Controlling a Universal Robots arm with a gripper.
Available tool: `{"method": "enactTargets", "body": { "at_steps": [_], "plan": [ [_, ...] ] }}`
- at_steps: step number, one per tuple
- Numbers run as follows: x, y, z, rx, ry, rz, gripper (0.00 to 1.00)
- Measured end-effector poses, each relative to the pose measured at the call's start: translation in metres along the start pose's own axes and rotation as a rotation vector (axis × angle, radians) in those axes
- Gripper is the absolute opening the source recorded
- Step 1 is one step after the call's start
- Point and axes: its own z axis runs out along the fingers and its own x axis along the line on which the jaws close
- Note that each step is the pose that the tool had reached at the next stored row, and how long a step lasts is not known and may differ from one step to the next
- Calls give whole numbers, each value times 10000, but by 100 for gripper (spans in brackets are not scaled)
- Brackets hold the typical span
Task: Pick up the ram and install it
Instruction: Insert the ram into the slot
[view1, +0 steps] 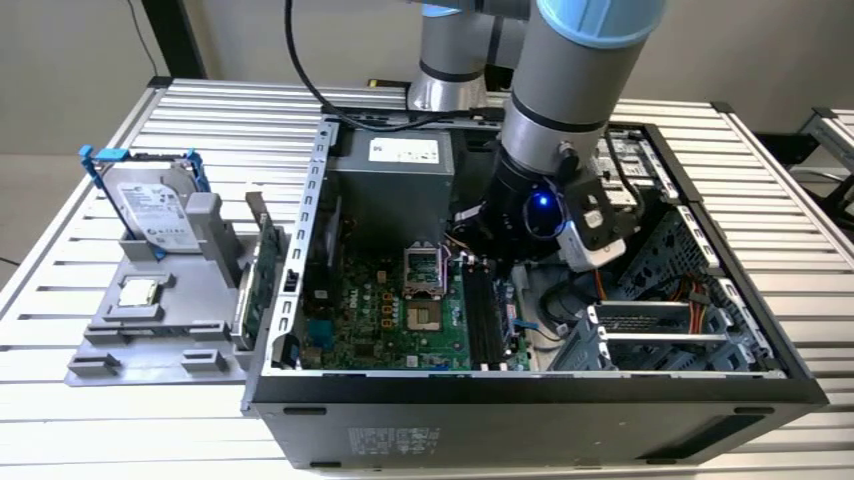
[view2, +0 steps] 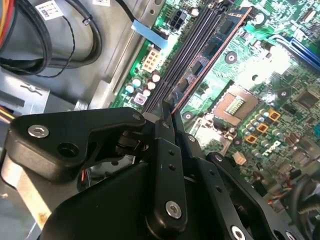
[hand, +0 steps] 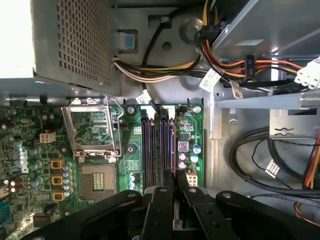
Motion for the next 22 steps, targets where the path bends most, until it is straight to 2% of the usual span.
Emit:
{"method": "enactTargets", "body": {
  "at_steps": [9,14,18,22],
  "plan": [
    [-21,-2,160,1,1,-34,0],
    [-23,-2,177,4,3,-156,0],
    [-25,-2,240,1,3,-157,0],
    [-25,-3,249,5,4,-170,0]
  ]
}}
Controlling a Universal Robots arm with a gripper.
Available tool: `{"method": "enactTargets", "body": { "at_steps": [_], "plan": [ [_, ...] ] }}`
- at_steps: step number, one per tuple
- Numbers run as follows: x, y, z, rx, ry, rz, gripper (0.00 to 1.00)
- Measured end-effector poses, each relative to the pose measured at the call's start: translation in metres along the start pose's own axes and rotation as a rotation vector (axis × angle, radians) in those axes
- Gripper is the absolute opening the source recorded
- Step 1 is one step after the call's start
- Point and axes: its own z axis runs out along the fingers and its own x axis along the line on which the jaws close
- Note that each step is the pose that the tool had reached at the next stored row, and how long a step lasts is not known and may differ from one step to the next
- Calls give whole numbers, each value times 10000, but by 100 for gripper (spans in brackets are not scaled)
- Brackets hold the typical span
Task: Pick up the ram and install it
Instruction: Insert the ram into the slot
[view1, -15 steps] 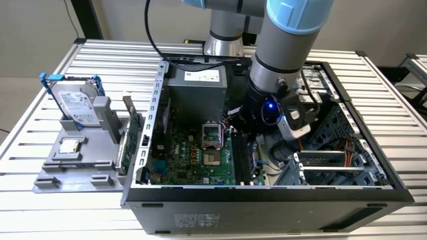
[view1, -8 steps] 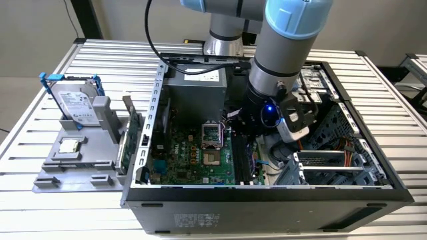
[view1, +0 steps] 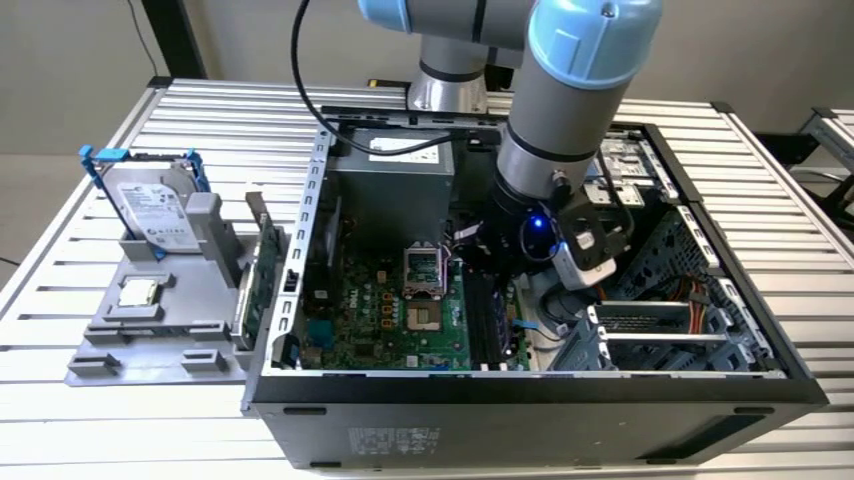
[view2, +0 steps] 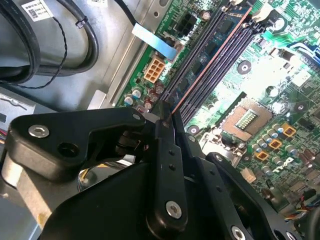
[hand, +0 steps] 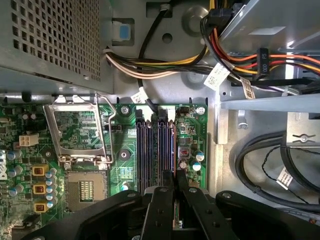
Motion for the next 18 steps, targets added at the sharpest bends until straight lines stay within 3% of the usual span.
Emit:
{"method": "enactTargets", "body": {
  "at_steps": [18],
  "plan": [
    [4,-1,28,-2,2,-152,0]
  ]
}}
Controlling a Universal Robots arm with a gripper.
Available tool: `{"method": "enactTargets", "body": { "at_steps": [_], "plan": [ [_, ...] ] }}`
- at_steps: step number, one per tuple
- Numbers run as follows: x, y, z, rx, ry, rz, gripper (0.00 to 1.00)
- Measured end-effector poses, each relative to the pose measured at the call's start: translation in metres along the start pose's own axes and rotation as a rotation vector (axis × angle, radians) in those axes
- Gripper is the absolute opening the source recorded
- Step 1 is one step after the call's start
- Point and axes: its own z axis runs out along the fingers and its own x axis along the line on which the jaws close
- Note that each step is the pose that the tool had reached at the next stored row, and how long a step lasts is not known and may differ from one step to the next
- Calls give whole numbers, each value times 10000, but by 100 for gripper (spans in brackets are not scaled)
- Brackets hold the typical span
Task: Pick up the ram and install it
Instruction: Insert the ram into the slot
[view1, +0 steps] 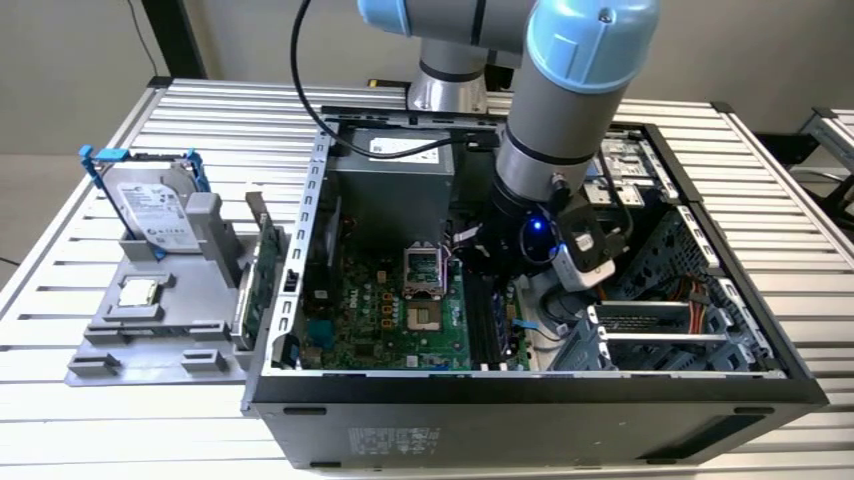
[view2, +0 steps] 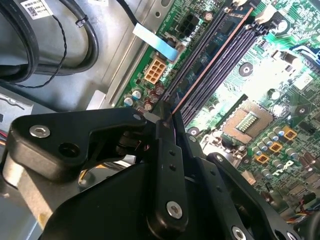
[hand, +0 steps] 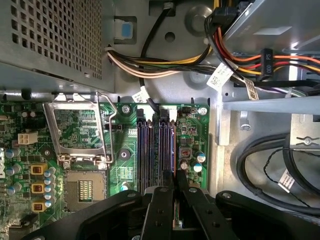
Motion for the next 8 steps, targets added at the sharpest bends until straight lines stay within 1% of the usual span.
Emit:
{"method": "enactTargets", "body": {
  "at_steps": [8],
  "plan": [
    [3,0,5,-1,0,7,0]
  ]
}}
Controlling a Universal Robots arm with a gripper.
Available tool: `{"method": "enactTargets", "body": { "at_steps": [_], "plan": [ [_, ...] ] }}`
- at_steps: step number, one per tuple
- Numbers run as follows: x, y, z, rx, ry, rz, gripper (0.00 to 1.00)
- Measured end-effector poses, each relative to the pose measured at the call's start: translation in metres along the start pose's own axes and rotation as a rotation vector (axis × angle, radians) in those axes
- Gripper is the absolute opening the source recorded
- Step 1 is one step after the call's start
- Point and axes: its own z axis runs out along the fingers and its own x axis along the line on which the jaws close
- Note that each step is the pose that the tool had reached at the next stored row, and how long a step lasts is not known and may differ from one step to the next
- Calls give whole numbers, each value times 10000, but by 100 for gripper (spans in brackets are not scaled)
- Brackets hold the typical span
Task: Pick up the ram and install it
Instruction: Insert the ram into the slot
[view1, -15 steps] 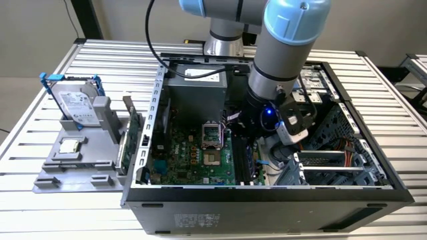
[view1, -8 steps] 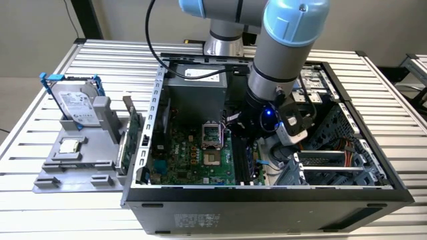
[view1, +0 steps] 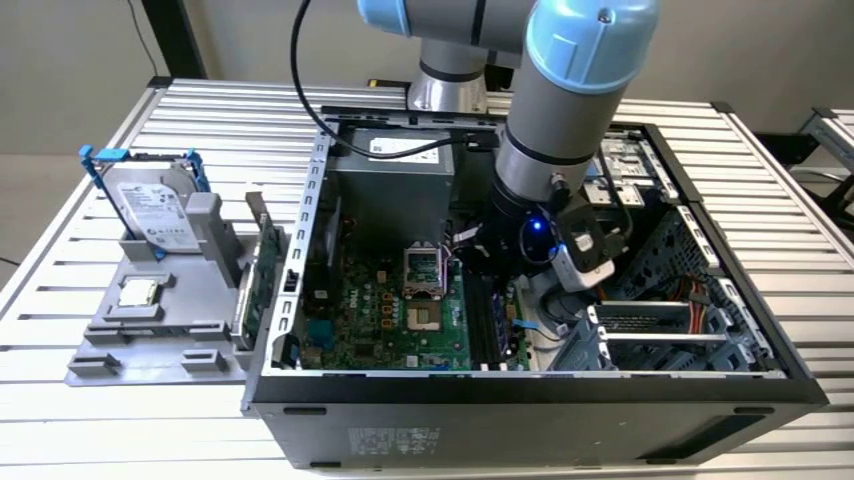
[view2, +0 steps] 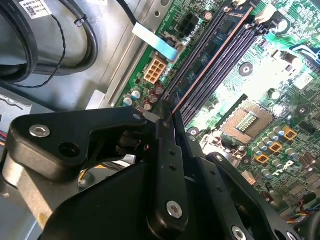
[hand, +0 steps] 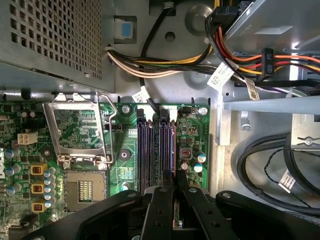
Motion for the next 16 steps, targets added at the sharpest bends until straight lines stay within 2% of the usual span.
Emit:
{"method": "enactTargets", "body": {
  "at_steps": [5,14,15,16],
  "plan": [
    [0,-1,64,1,1,1,0],
    [0,0,69,-5,0,1,0],
    [0,0,69,-3,1,1,100],
    [0,0,69,-2,1,1,100]
  ]
}}
